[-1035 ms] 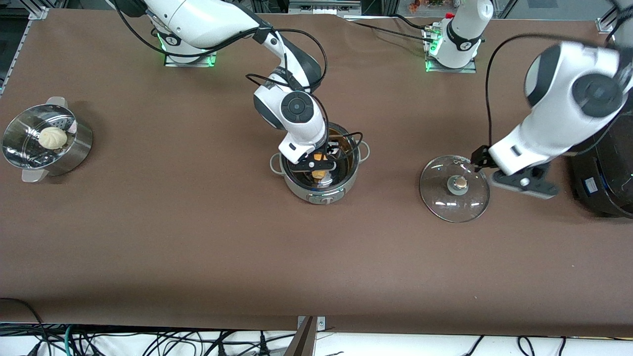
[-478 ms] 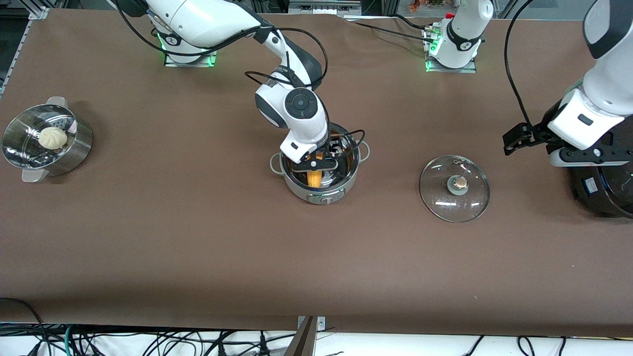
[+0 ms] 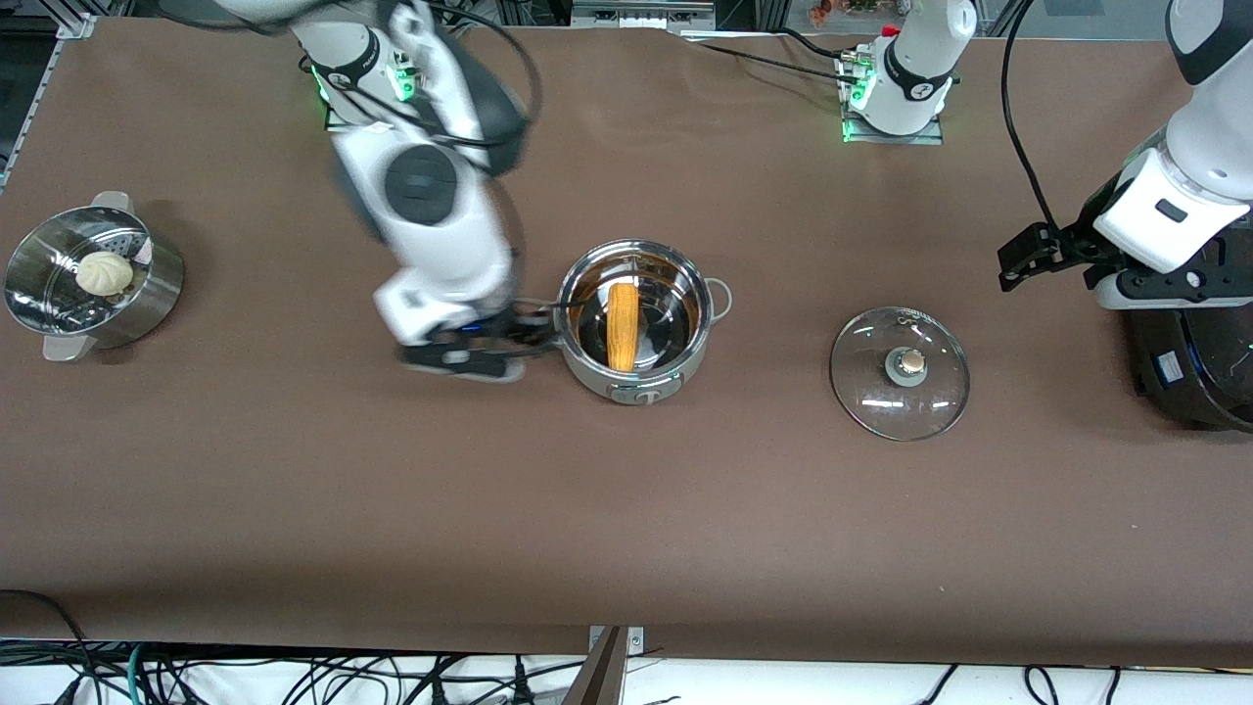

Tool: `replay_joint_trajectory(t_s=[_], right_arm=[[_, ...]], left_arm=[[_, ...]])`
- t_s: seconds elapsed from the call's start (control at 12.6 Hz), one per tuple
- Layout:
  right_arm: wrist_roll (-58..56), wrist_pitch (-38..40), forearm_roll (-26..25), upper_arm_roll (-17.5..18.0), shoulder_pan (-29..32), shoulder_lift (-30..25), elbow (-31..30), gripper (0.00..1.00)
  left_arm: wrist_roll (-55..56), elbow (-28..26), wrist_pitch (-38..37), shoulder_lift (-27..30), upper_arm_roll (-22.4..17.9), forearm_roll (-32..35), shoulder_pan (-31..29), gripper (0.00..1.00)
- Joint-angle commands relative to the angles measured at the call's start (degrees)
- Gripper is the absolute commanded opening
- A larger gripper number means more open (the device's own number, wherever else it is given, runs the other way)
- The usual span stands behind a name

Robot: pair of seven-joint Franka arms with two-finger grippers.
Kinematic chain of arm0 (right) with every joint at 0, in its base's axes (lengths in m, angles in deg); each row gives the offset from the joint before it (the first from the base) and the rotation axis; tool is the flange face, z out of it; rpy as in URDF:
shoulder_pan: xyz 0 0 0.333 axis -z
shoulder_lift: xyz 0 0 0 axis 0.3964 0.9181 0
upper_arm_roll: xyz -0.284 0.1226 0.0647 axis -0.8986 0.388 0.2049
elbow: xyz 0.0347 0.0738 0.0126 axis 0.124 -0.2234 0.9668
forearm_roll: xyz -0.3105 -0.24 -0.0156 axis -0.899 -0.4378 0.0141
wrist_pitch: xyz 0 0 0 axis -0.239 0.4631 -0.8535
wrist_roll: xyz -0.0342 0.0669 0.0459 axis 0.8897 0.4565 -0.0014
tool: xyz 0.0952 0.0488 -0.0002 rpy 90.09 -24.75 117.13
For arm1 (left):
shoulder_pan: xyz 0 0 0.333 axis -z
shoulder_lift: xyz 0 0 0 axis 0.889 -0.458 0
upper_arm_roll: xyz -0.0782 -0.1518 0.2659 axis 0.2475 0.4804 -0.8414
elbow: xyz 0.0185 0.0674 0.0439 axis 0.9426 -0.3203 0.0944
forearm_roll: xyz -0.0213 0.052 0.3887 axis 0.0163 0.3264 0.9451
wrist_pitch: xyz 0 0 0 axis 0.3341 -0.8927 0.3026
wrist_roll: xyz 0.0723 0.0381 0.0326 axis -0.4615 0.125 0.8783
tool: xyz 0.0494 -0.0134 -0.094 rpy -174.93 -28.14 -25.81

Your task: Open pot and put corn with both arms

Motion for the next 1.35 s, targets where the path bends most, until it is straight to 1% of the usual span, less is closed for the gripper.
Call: replay_joint_trajectory(t_s=[0.0,0.08,0.16,0.24,0.4,0.48,0.56,0.64,0.8,0.88,0.96,1.04,1.27], right_arm=[[-0.61,6.27,1.04,-5.58,4.17,-5.11,-1.54,1.00],[-1.48,9.43,2.87,-9.18,4.96,-5.29,0.38,1.00],[-4.97,11.81,4.97,-11.13,6.45,-5.73,2.83,1.00],[-10.40,12.44,6.56,-11.59,8.29,-7.04,2.77,1.00],[-16.67,11.93,7.10,-11.51,13.11,-11.69,-1.25,1.00],[-22.87,11.75,7.19,-11.59,14.88,-13.80,-4.14,1.00],[-33.55,11.75,7.02,-11.59,16.47,-15.56,-5.48,1.00],[-38.01,12.35,7.02,-11.68,17.18,-16.71,-5.49,1.00],[-37.70,12.36,7.02,-12.81,17.54,-20.04,-9.42,1.00],[-37.61,12.19,7.02,-14.13,17.27,-19.80,-10.23,1.00],[-37.87,12.45,7.10,-14.14,17.45,-18.84,-9.54,1.00],[-38.05,12.54,7.02,-14.23,17.45,-17.52,-7.27,1.00],[-37.96,12.71,7.11,-14.23,17.45,-16.89,-6.54,1.00]], left_arm=[[-0.65,-0.21,-0.67,1.29,-6.77,-1.25,5.71,1.00],[-0.65,0.13,-1.02,1.29,-6.61,-1.25,5.63,1.00],[-0.47,0.40,-1.02,1.12,-6.69,-0.99,5.72,1.00],[-0.47,0.31,-1.02,1.12,-6.61,-0.81,5.89,1.00],[-0.38,0.31,-1.20,1.12,-6.52,-0.46,6.16,1.00],[-0.38,0.31,-1.63,1.12,-6.60,-0.46,6.16,1.00],[-0.30,0.31,-1.64,1.03,-6.60,-0.46,6.16,1.00],[-0.30,0.40,-1.64,0.94,-6.52,-0.37,6.25,1.00],[-0.38,0.40,-1.73,0.94,-6.52,-0.37,6.25,1.00],[-0.30,0.40,-1.81,1.03,-6.52,-0.46,6.25,1.00],[-0.21,0.40,-1.81,1.03,-6.43,-0.46,6.25,1.00],[-0.21,0.40,-1.81,0.94,-6.43,-0.37,6.25,1.00],[-0.12,0.40,-1.90,1.03,-6.34,-0.37,6.25,1.00]])
